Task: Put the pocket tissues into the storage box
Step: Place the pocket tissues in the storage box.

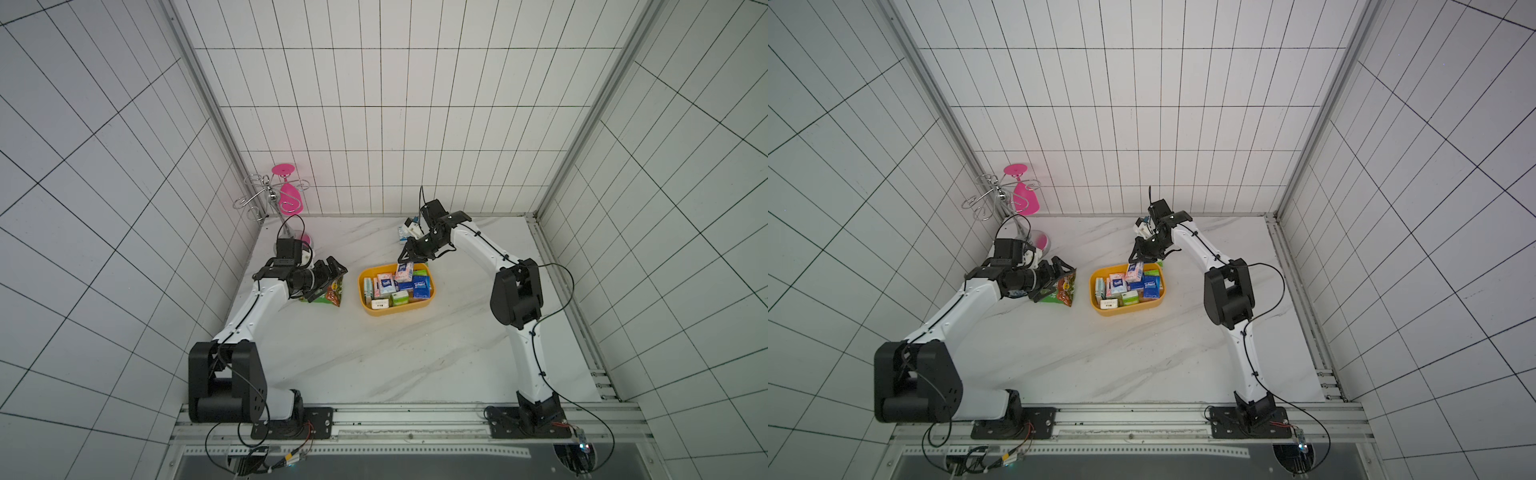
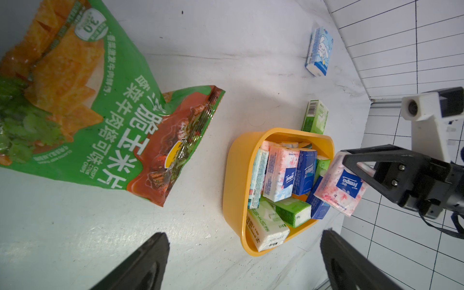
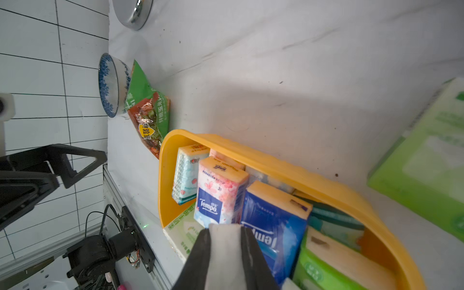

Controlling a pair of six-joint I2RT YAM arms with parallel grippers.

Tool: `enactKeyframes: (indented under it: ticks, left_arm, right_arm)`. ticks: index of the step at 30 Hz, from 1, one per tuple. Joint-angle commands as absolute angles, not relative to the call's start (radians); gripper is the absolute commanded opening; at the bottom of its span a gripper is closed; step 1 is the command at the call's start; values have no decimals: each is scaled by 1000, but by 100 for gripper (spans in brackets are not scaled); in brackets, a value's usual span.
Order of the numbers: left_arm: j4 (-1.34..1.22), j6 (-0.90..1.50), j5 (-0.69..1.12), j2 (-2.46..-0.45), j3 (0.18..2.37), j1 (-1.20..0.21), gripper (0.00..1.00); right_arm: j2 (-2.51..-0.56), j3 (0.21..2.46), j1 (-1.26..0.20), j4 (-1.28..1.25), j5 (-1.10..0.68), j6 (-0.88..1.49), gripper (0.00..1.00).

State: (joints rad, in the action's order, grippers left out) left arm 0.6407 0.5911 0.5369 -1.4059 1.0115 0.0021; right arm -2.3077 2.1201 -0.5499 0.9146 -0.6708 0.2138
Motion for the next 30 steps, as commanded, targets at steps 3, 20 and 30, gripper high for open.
enactKeyframes:
  ticks: [3,20,30]
  left_arm:
    - [647,563,532,-1402,1028,3,98]
    - [618,580,533,-1450,1070,-28,98]
    - [621,616,500,-1473,1121,-70,97]
  right_arm:
    - [-2348,2215,-555,1011,-696,99,19]
    - [-2335,2208,-585,1039,-505,51,52]
    - [-2215,2229,-526,985,-452,121,58]
